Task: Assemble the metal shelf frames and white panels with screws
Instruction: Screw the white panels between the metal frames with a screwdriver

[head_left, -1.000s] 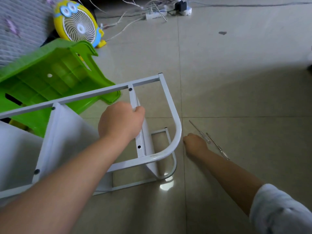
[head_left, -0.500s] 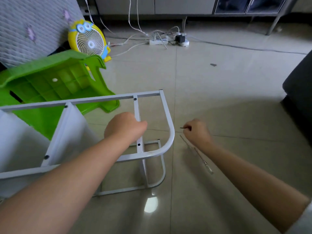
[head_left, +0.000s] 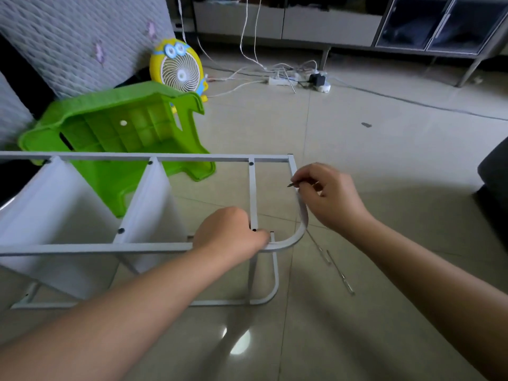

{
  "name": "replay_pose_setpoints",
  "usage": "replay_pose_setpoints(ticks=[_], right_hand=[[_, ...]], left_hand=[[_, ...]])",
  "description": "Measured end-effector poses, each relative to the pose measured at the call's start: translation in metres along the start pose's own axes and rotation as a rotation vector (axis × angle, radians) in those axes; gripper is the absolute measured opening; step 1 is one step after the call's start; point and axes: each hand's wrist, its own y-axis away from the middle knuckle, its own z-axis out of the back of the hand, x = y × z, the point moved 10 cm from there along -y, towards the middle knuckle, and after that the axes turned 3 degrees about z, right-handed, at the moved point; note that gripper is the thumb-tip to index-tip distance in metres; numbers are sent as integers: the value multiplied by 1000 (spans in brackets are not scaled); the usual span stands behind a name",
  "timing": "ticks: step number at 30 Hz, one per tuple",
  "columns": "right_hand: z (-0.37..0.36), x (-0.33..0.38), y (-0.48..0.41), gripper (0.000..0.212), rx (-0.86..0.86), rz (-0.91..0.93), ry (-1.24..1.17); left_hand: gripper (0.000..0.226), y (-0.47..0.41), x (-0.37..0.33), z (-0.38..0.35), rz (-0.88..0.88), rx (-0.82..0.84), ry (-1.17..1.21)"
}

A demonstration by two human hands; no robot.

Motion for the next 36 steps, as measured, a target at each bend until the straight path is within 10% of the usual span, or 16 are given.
replay_pose_setpoints(ticks=[17,36], right_hand=[[-19,15,9,16,182,33,126],[-38,58,28,23,248,352,53]], left_hand=[[31,19,-1,2,-377,2,45],[30,40,-7,17,-631,-429,-30]])
